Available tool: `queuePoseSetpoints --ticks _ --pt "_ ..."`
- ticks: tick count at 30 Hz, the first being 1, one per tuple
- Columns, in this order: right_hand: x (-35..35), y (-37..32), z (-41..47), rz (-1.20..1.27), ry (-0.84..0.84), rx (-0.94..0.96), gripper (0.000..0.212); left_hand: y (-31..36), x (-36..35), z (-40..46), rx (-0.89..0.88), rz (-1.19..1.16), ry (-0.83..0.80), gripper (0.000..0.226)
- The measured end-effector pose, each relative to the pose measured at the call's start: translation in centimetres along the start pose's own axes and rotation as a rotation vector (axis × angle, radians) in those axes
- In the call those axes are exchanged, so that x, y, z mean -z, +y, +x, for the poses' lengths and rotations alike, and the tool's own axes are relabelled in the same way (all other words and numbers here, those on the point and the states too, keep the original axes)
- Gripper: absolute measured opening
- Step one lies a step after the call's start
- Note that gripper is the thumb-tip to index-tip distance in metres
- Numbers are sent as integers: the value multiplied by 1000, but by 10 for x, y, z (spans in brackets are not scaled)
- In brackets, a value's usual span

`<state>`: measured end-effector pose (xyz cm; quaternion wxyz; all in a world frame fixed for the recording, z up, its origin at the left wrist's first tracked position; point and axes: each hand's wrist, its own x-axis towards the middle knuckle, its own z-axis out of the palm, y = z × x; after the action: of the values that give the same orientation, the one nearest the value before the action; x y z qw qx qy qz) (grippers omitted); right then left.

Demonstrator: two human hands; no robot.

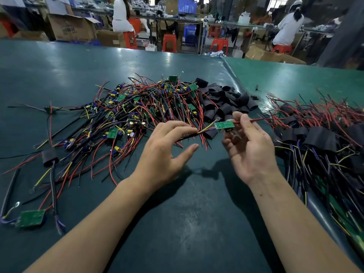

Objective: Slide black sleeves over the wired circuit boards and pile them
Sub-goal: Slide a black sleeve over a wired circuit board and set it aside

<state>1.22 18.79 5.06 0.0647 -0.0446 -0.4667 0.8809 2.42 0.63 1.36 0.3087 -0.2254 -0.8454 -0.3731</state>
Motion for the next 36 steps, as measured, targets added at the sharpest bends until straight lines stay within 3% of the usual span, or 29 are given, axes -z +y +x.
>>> queuePoseSetpoints --ticks 6,10,12,15,18,22,25,28,31,34,36 --pt "6 -1 0 -178 -388 -49 37 0 3 2 30 -82 6 19" --pt "11 -6 -2 -155 -576 -75 48 3 2 2 37 -65 24 20" --pt "11 -5 -1 -186 -536 -13 41 2 3 2 66 -54 32 21" --pt "9 -1 3 -256 -244 96 21 0 5 2 106 -2 -27 21" --pt "14 -3 12 -149 23 124 2 -6 2 2 153 68 -31 16" --pt "21 1 23 -167 140 165 13 -9 2 2 205 100 17 13" --pt "25 12 28 -264 139 170 11 -10 1 1 231 127 -9 17" --pt "28 21 34 -544 79 210 8 -11 2 2 255 164 53 17" --pt "25 32 37 -872 -65 255 5 -11 5 3 256 162 226 22" --pt "23 39 39 -1259 -222 223 25 -6 9 5 204 147 476 37" --pt "21 38 38 -1405 -283 209 29 -4 9 7 220 78 537 49"
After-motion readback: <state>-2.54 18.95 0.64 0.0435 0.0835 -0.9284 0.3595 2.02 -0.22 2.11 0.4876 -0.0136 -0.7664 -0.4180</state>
